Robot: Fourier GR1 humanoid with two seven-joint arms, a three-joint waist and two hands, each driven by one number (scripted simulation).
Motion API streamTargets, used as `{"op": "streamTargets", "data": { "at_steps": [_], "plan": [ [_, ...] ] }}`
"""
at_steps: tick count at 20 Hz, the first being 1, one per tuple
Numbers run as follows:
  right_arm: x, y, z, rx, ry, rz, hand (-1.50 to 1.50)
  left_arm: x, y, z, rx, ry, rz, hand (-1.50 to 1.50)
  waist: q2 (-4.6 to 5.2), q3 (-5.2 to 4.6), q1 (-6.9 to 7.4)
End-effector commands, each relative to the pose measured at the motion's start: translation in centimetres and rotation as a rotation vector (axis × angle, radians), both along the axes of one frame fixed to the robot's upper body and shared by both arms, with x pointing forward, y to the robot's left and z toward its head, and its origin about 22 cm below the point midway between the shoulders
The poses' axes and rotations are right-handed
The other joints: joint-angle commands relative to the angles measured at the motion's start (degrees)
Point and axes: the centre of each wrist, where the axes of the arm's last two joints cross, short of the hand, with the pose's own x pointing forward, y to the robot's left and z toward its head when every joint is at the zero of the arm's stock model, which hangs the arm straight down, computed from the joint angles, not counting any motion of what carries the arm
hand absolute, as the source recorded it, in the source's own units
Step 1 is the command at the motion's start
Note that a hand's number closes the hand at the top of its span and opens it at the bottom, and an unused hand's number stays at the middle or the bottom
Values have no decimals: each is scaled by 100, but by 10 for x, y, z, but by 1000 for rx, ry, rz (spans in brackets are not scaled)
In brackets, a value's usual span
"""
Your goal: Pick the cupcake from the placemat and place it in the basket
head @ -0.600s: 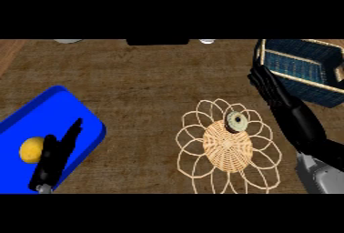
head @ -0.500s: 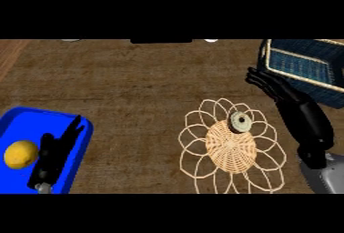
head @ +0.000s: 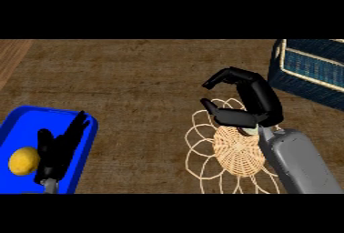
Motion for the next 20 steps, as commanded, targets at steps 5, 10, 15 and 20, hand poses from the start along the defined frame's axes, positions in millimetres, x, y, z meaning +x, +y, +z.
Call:
{"op": "streamTargets", "data": {
  "at_steps": [5,10,15,20],
  "plan": [
    [2,29,5,-416,0,-258,-150,-26,12,-29,-18,188,62,0,-30,-87,-211],
    [23,-17,71,-780,-52,-481,-150,-37,19,-27,-25,199,92,0,-99,-99,-319],
    [13,-15,143,-1025,-33,-474,-150,-38,9,-32,-25,203,94,0,-82,-91,-362],
    [0,-31,204,-1204,60,-360,-150,-36,15,-23,-27,187,94,0,-68,-81,-355]
  ]
}}
